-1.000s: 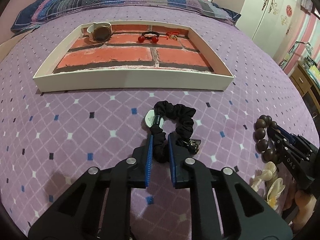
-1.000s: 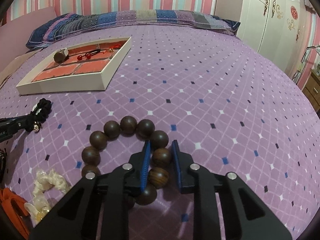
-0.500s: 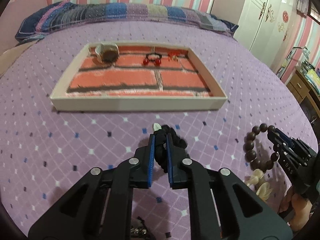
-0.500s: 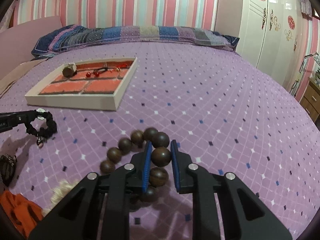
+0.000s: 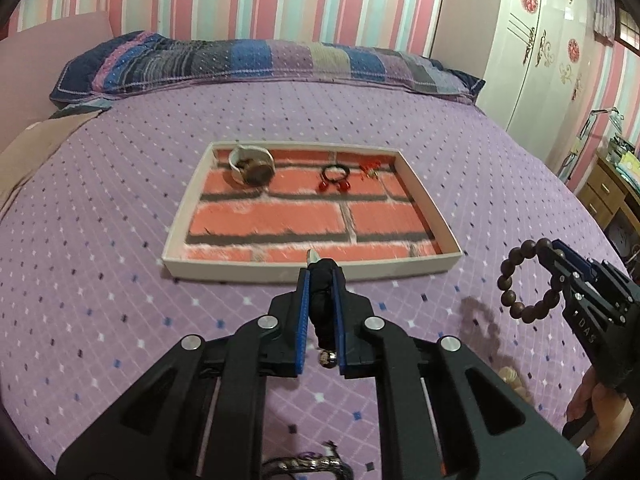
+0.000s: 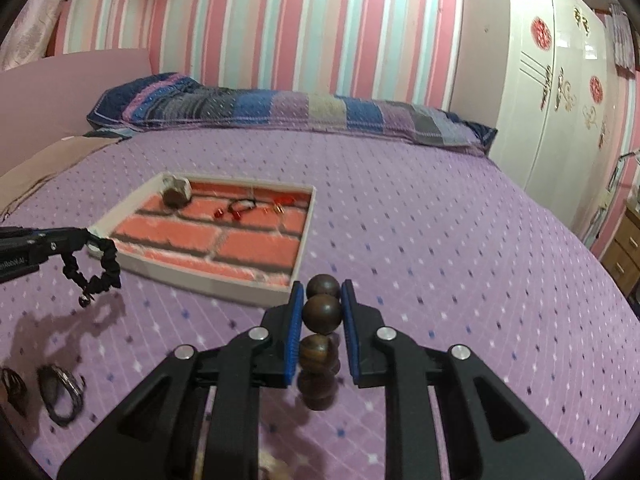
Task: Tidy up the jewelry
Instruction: 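Carry the scrunchie with the left tool while the right tool carries the bead bracelet into the tray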
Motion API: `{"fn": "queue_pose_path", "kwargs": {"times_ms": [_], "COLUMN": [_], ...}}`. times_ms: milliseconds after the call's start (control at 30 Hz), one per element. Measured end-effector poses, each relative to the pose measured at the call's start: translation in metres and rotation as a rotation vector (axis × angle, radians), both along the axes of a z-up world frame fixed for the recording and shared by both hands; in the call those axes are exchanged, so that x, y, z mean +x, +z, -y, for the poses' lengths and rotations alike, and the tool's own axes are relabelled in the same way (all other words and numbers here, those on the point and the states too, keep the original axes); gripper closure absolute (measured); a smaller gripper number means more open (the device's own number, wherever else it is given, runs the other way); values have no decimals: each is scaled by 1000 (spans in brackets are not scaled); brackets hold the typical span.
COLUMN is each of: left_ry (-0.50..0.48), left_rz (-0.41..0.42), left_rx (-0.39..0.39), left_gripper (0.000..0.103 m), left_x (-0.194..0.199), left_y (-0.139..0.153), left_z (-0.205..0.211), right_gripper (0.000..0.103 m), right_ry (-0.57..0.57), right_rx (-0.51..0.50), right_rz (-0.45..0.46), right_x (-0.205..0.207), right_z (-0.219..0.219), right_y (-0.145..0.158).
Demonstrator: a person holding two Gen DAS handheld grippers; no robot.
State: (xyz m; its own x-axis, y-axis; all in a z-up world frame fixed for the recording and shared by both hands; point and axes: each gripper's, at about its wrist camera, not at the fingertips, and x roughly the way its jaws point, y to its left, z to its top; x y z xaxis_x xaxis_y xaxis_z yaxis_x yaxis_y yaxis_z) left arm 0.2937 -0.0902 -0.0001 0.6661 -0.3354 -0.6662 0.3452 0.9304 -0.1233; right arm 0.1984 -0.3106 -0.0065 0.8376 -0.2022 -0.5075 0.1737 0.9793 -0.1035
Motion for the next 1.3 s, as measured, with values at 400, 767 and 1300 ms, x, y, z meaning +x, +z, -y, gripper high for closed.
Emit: {"fn": "queue_pose_path", "kwargs": {"times_ms": [400, 767, 1300], "left_ry": [20, 34, 76], "left_rz": [46, 38, -86], "left_rx": [59, 68, 107], "left_gripper": [94, 94, 94], "left_x": [44, 111, 205], "left_y": [25, 26, -41], "left_z": [7, 28, 35], "right_gripper": [83, 83, 83], "right_ry": [46, 52, -4], "right_rx": [30, 82, 95], "right_rz": [27, -12, -133], "right_x": [65, 158, 245], "right_z": [-31, -40, -16], "right_y": [32, 24, -33]}}
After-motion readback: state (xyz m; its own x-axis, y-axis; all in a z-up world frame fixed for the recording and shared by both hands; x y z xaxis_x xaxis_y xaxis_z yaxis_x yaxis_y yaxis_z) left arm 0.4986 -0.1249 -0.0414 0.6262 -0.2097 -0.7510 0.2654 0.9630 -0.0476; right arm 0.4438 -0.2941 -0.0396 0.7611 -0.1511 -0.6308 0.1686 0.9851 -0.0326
